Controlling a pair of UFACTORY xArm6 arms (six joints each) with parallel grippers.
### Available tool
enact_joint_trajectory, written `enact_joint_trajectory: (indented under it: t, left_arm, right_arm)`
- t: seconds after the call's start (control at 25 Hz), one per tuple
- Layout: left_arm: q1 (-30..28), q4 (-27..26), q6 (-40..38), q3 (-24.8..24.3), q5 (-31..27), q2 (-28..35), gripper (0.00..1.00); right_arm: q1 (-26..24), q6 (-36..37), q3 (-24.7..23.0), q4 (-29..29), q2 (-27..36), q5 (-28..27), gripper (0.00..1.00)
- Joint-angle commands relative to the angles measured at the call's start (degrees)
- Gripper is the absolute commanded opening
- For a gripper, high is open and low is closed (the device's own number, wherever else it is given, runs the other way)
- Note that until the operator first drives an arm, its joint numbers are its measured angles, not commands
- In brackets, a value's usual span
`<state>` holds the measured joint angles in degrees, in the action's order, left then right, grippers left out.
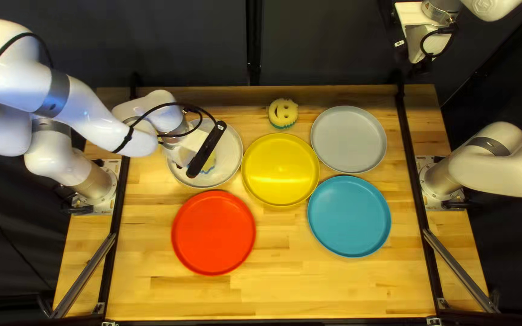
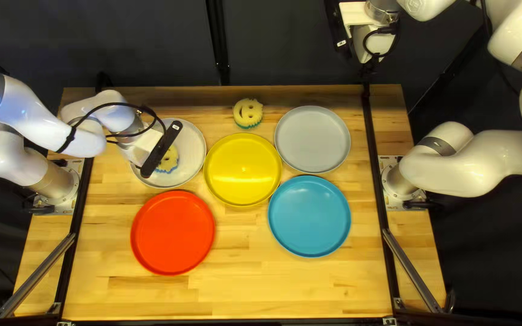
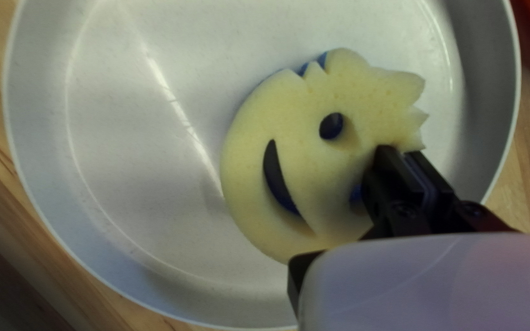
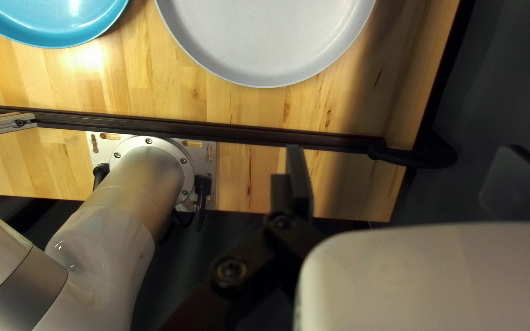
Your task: Pick up sponge and scrub the plate
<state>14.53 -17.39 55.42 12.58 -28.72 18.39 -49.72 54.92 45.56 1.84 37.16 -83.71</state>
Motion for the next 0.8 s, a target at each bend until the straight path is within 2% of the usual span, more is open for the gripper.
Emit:
enact_joint_trajectory:
  t: [0.04,0.12,0.24,0.28,0.36,0.4,0.64,0.68,0.8]
  left_arm:
    - [-0.8,-1.3,1.3,6.0,1.9,-7.5,0.00]
    - [-0.8,-1.9,2.6,10.0,2.4,-11.5,0.00]
    - [-1.0,-1.6,2.6,12.0,2.1,-12.8,0.00]
    - [-1.3,-1.1,2.2,14.0,1.7,-13.8,0.00]
    - [-1.3,-1.1,2.2,14.0,1.7,-13.8,0.00]
    - [-1.7,-0.5,2.1,16.4,1.6,-15.6,0.00]
    - [-1.4,-0.3,2.8,17.3,1.5,-16.1,0.00]
    - [0.2,0.2,3.3,12.2,1.0,-11.2,0.00]
    - [0.2,0.2,3.3,12.2,1.0,-11.2,0.00]
  right_arm:
    - [0.0,0.0,0.0,0.0,0.0,0.0,1.00]
    - [0.0,0.0,0.0,0.0,0.0,0.0,1.00]
    - [0.0,0.0,0.0,0.0,0.0,0.0,1.00]
    - [0.0,0.0,0.0,0.0,0.0,0.0,1.00]
    - [0.0,0.0,0.0,0.0,0.0,0.0,1.00]
    - [0.0,0.0,0.0,0.0,0.0,0.0,1.00]
    - [0.0,0.0,0.0,0.0,0.0,0.0,1.00]
    - [0.0,0.0,0.0,0.0,0.0,0.0,1.00]
    - [0.0,0.0,0.0,0.0,0.0,0.0,1.00]
